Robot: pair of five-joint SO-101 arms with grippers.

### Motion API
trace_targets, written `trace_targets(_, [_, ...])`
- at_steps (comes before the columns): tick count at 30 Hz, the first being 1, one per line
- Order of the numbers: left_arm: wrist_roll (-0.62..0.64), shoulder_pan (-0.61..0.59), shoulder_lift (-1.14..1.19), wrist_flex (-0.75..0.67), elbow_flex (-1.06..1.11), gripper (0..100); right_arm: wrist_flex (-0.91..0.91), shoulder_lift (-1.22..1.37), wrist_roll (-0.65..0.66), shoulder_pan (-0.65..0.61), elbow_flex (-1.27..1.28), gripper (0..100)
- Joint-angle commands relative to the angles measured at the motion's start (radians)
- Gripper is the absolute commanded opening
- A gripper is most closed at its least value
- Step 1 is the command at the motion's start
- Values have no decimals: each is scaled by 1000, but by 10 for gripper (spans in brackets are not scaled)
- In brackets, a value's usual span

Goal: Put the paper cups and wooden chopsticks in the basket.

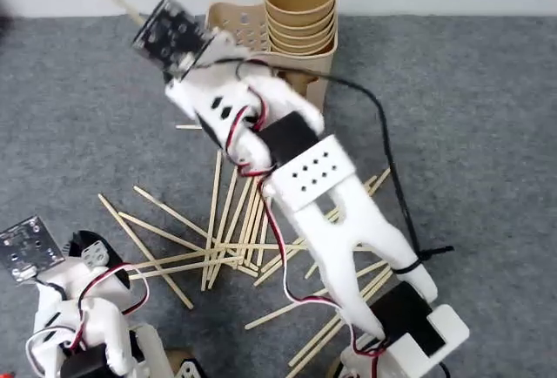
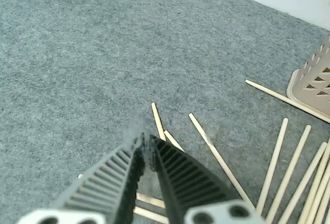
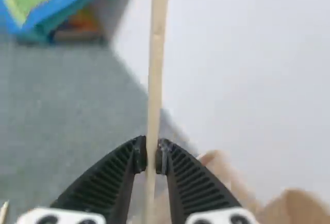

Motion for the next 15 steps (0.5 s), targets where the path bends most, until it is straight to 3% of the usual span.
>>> trace_targets(1, [12,2,26,-8,-4,15,-81,-33,-14,30,-126,9])
trace_targets(15, [12,-2,26,-8,-4,15,-305,54,-12,51,-184,9])
